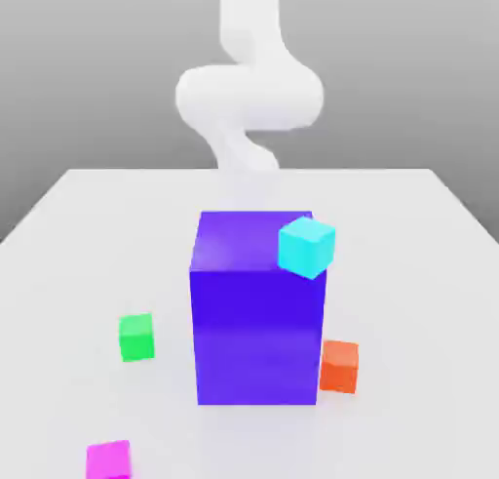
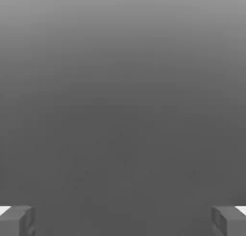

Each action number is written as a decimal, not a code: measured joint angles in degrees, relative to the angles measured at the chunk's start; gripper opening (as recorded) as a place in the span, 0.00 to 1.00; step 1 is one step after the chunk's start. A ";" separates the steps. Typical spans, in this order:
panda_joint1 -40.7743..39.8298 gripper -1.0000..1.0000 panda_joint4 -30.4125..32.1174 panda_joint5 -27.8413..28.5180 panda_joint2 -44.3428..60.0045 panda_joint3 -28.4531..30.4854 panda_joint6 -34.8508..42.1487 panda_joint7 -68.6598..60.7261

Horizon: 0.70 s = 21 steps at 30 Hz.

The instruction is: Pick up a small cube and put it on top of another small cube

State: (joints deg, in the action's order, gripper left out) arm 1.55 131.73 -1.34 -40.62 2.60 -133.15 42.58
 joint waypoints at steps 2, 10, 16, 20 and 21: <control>1.33 0.50 -0.05 -1.18 4.40 2.25 -1.14 -2.78; 4.74 0.50 -0.22 -7.11 21.09 9.55 -5.52 -14.36; 5.11 0.50 -0.38 -11.98 33.65 12.82 -8.67 -23.29; 3.70 0.50 -0.45 -14.39 41.87 13.55 -10.87 -28.67; 3.34 0.50 -0.45 -14.75 43.87 13.61 -11.47 -29.85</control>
State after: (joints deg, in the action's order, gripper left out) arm 4.89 131.28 -16.09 3.25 16.21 -144.62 12.73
